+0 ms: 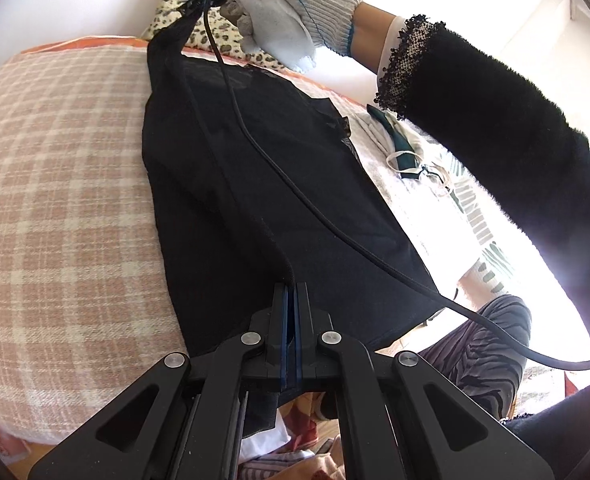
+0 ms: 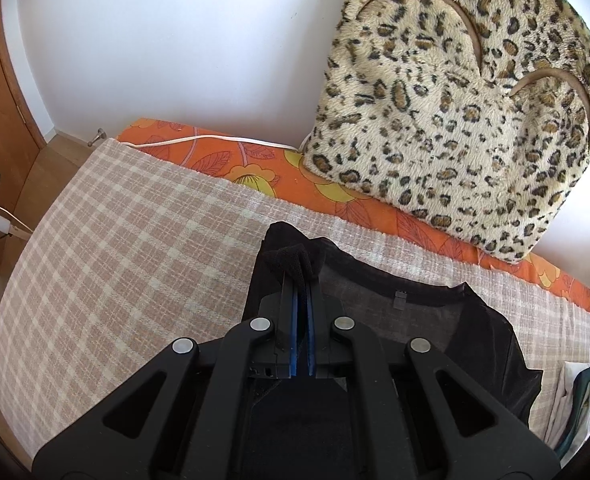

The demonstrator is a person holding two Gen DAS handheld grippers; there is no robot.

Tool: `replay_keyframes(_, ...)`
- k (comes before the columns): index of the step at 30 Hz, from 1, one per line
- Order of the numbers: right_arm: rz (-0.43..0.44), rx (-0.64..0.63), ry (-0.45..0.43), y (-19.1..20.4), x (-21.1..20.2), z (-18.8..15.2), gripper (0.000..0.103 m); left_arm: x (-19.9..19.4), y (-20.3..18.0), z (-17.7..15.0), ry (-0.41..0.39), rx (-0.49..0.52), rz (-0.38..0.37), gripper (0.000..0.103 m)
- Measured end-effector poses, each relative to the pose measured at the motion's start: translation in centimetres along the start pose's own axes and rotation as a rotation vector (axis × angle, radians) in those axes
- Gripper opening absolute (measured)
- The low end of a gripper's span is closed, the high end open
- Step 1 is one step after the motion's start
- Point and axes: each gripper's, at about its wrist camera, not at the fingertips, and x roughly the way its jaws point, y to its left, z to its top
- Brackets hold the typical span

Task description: Fold small clothes

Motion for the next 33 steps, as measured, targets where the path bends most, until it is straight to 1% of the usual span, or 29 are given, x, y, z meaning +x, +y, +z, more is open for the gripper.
replay_keyframes(4, -0.027, 0.034, 0.005, -2.9, -0.1, -0.7, 0.004, 2.0, -1.3, 0.3, 0.037, 0.042, -0.01, 0.001)
replay_keyframes(8, -0.051, 0.048, 0.025, -4.7, 0.9, -1.9, 0.004, 3.0, -1.7, -0.3, 0.07, 0.058, -0.006, 0.001)
replay_keyframes(11, -0.085, 0.044, 0.042, -5.4, 2.0, -2.7, 0.004, 3.7, -2.0, -0.4, 0.084, 0.063, -0.005, 0.001)
replay_keyframes(16, -0.11, 0.056, 0.064, -6.4, 3.5, -3.7, 0.004, 4.8, -3.0, -0.2, 0.098, 0.076, -0.018, 0.001)
replay_keyframes(19, -0.126, 0.05, 0.071, -6.6, 4.2, -3.9, 0.004, 5.4, -3.7, -0.1, 0.125, 0.078, -0.054, 0.001)
replay_keyframes(20, -0.123, 0.05, 0.074, -6.7, 4.4, -4.0, 0.004, 5.7, -4.0, -0.1, 0.135, 0.087, -0.053, 0.001)
replay_keyframes(21, -0.098, 0.053, 0.081, -6.8, 4.6, -4.0, 0.004, 5.9, -4.4, 0.0, 0.14, 0.103, -0.04, 0.002)
replay_keyframes(22, -0.079, 0.057, 0.09, -6.8, 4.7, -4.0, 0.004, 5.9, -4.8, 0.0, 0.142, 0.121, -0.035, 0.008)
replay_keyframes(23, -0.084, 0.059, 0.089, -6.8, 4.7, -4.1, 0.005, 5.9, -5.1, 0.0, 0.147, 0.136, -0.028, 0.016)
replay_keyframes(24, -0.083, 0.056, 0.091, -6.8, 4.6, -4.2, 0.014, 5.7, -5.2, -0.1, 0.145, 0.146, -0.017, 0.019)
replay_keyframes(25, -0.077, 0.053, 0.093, -6.9, 4.5, -4.3, 0.022, 5.5, -5.4, -0.1, 0.146, 0.149, -0.01, 0.026)
replay_keyframes(26, -0.081, 0.053, 0.086, -7.1, 4.1, -4.4, 0.045, 5.4, -5.7, -0.1, 0.143, 0.148, -0.02, 0.026)
replay_keyframes(27, -0.094, 0.056, 0.066, -7.3, 3.5, -4.6, 0.057, 4.9, -5.7, -0.2, 0.138, 0.142, -0.03, 0.026)
replay_keyframes(29, -0.088, 0.075, 0.039, -8.2, 2.0, -5.0, 0.058, 3.5, -5.4, -0.6, 0.125, 0.14, -0.05, 0.026)
replay_keyframes(30, -0.084, 0.093, 0.036, -8.8, 1.2, -5.3, 0.058, 2.8, -5.3, -0.8, 0.108, 0.149, -0.046, 0.027)
replay_keyframes(31, -0.077, 0.111, 0.032, -9.5, 0.1, -5.6, 0.058, 2.0, -5.2, -1.1, 0.085, 0.161, -0.025, 0.027)
replay_keyframes(33, -0.038, 0.128, 0.028, -10.7, -2.2, -6.6, 0.058, 0.4, -4.4, -1.5, 0.041, 0.175, 0.035, 0.027)
